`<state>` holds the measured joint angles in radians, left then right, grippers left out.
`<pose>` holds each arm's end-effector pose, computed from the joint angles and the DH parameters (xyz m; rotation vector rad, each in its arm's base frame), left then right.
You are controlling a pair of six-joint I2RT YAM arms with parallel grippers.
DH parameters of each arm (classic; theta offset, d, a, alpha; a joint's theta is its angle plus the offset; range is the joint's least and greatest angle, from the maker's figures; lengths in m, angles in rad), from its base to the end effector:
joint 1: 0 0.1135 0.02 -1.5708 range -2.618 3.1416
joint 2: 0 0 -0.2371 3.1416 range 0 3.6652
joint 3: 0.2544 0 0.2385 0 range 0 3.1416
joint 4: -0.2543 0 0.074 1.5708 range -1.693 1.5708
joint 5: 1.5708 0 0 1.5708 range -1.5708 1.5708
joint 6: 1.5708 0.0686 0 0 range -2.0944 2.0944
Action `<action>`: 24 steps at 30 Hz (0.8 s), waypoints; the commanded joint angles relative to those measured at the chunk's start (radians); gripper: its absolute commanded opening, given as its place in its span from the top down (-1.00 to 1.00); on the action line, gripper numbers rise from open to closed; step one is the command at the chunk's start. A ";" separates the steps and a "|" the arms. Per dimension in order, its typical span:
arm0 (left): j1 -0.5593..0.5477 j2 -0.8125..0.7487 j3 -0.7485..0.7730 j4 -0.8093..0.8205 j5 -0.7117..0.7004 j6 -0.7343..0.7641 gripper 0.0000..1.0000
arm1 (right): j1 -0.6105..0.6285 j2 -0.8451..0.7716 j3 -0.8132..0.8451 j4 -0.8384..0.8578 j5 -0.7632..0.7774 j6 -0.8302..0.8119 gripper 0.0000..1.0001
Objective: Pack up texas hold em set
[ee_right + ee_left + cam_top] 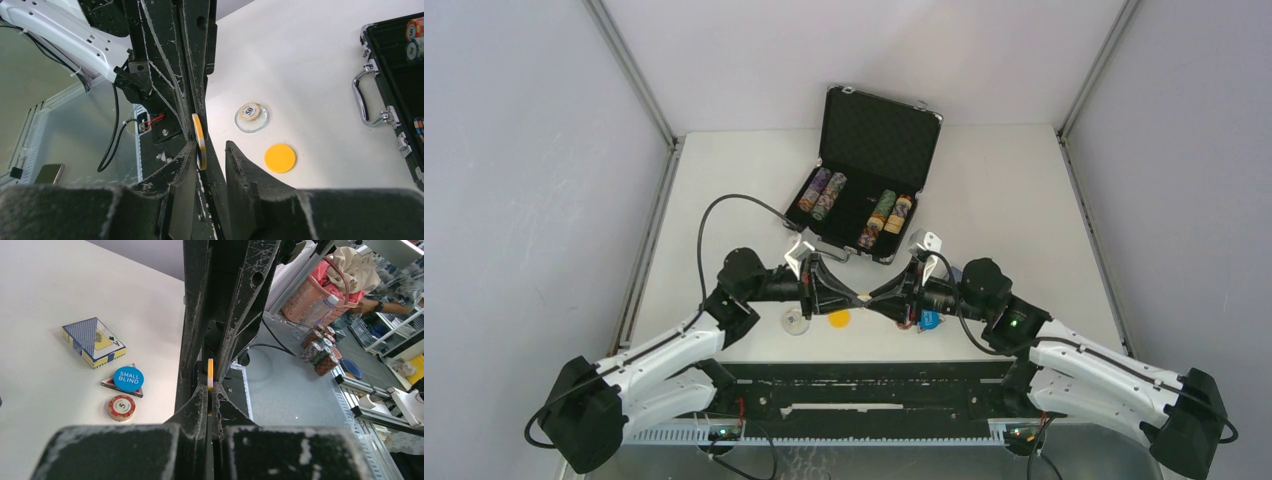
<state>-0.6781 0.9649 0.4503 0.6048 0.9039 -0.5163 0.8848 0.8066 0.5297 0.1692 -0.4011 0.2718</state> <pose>0.1464 -0.1871 0.2575 0.9443 1.4753 -1.5730 0.1254 0.1955 0.2646 -0.8511 1.6072 1.1826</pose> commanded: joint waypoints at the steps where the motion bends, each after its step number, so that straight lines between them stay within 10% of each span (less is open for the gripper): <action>1: -0.020 0.007 -0.020 0.040 0.040 0.013 0.99 | -0.003 0.002 -0.002 0.069 0.017 0.007 0.29; 24: -0.029 -0.008 -0.029 0.039 0.044 0.015 0.99 | -0.015 -0.017 0.022 0.073 0.032 0.003 0.36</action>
<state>-0.6903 0.9791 0.4503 0.6079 0.9123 -0.5148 0.8780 0.8036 0.5243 0.1848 -0.4015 0.2749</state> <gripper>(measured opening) 0.014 0.335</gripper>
